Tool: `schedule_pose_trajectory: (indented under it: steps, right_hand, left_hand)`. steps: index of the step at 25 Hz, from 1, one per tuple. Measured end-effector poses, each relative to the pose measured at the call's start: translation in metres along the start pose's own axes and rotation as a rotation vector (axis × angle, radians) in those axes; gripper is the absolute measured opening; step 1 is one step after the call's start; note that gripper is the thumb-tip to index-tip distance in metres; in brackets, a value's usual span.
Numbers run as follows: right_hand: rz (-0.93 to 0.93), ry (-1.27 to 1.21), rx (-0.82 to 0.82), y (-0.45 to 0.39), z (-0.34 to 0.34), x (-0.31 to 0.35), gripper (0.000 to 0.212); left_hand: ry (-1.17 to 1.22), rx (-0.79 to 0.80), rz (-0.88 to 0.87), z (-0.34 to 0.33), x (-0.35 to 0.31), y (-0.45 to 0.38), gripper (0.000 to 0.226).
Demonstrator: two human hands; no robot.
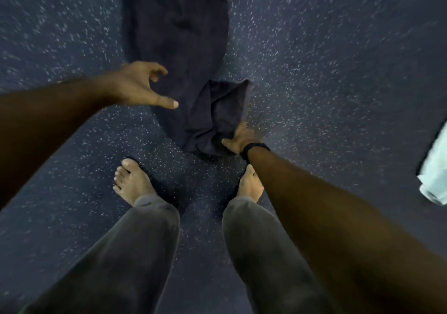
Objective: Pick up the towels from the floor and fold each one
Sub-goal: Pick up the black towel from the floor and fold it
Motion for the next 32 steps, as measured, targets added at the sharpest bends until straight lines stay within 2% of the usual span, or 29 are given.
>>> schedule_pose_trajectory:
  steps: [2,5,8,11,13,15,17,20,23,24,28,32]
  right_hand:
    - [-0.06,-0.247,0.014,-0.018,-0.012,0.005,0.103]
    - [-0.198,-0.575,-0.01,-0.034,-0.002,0.003,0.094]
    - [-0.261,-0.435,-0.07,-0.035,0.011,-0.01,0.107]
    - [-0.26,-0.534,-0.027,-0.052,-0.004,-0.012,0.118]
    - [-0.249,-0.551,0.035,-0.108,-0.036,-0.03,0.138]
    - [-0.25,-0.55,0.027,-0.146,-0.06,-0.048,0.145]
    - [-0.24,-0.629,0.016,-0.116,-0.055,-0.043,0.132]
    - [-0.179,-0.715,-0.172,-0.032,-0.012,-0.018,0.066]
    - [0.051,-0.603,-0.41,0.013,0.032,0.001,0.024]
    - [0.151,-0.576,-0.464,0.031,0.051,0.01,0.019]
    - [0.454,-0.469,-0.582,0.113,0.137,0.051,0.018]
    - [0.708,-0.358,-0.659,0.254,0.259,0.104,0.019]
  left_hand:
    - [-0.021,0.025,0.003,-0.008,0.007,-0.01,0.094]
    - [-0.038,0.029,-0.001,-0.004,0.005,-0.006,0.095]
    - [-0.055,0.048,-0.019,-0.001,-0.004,-0.001,0.094]
    - [-0.078,0.03,-0.04,-0.005,-0.003,-0.005,0.093]
    - [-0.074,0.022,-0.035,-0.009,-0.003,-0.006,0.092]
    - [-0.07,0.03,-0.035,-0.015,-0.005,-0.003,0.092]
    - [-0.066,0.035,-0.052,-0.021,-0.008,0.002,0.09]
    - [-0.07,0.032,-0.065,-0.025,-0.013,0.013,0.089]
    - [-0.043,0.008,-0.073,-0.014,-0.025,0.035,0.089]
    - [-0.036,0.002,-0.073,-0.008,-0.031,0.046,0.089]
    - [0.009,-0.034,-0.115,0.046,-0.072,0.112,0.091]
    - [0.025,-0.199,-0.214,0.143,-0.139,0.222,0.087]
Point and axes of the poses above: each hand's wrist, its own y-axis away from the middle knuckle, its own z-axis out of the back of the hand, x = y × z, the point moved 6 cm from there along -y, towards the middle knuckle, and after that the axes turned 3 degrees about y, right-handed, at the moved point
